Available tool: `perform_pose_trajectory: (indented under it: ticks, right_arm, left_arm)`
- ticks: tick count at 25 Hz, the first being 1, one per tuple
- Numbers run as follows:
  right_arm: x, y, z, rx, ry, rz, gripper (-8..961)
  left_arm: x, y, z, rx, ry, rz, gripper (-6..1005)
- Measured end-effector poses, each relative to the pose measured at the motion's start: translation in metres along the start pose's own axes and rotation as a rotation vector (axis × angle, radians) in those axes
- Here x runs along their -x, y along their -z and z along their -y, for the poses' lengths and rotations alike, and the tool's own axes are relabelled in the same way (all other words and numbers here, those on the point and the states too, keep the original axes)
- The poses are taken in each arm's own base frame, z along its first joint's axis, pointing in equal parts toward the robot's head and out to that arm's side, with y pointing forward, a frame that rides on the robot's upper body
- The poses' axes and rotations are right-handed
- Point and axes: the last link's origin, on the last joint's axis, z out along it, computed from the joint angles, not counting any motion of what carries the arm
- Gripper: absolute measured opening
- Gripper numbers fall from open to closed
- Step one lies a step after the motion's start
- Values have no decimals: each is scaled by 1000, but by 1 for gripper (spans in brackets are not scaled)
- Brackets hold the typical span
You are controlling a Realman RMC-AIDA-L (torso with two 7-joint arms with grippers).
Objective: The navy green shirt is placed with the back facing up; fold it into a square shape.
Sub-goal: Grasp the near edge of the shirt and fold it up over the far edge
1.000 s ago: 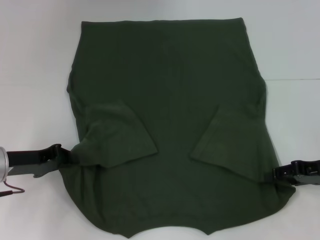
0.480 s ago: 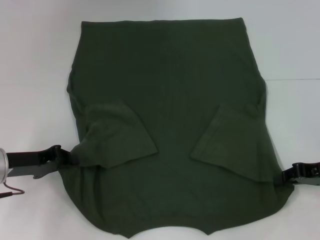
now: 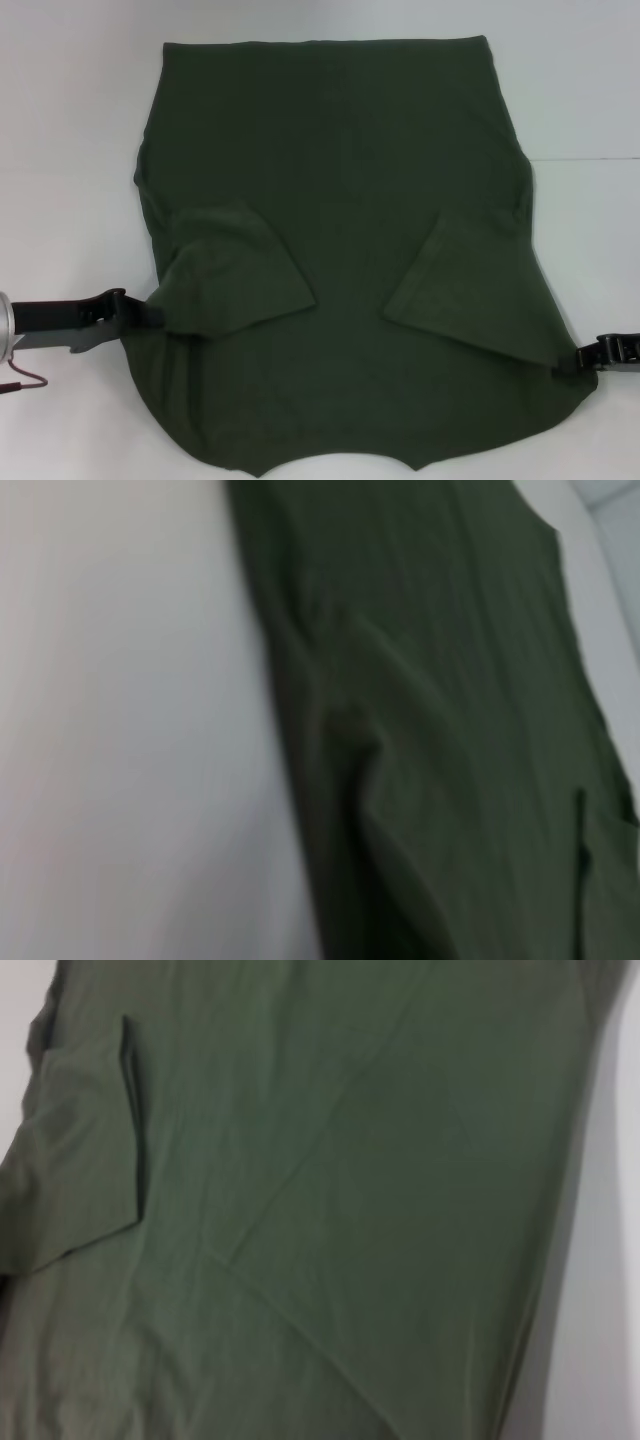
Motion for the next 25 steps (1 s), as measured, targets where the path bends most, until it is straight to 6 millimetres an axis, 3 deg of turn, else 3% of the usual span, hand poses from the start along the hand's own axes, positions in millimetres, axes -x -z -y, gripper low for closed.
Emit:
perform_pose_trajectory:
  ticks: [9,19,22,25]
  right_arm:
    - [-13,19,1,68,130,4,24]
    - [-51,52,8,194,160,8,23]
    - [-42,64,7,215,160,85,23]
    - [-19,79,5,224,155,215,23]
  left_arm:
    - [5,19,-15,104,-102,98,6]
    - [30,54,-13,175,-90,224,6]
    - [24,61,-14,200,-58,181,6]
    - [3,63,-19,249,-16,47,6]
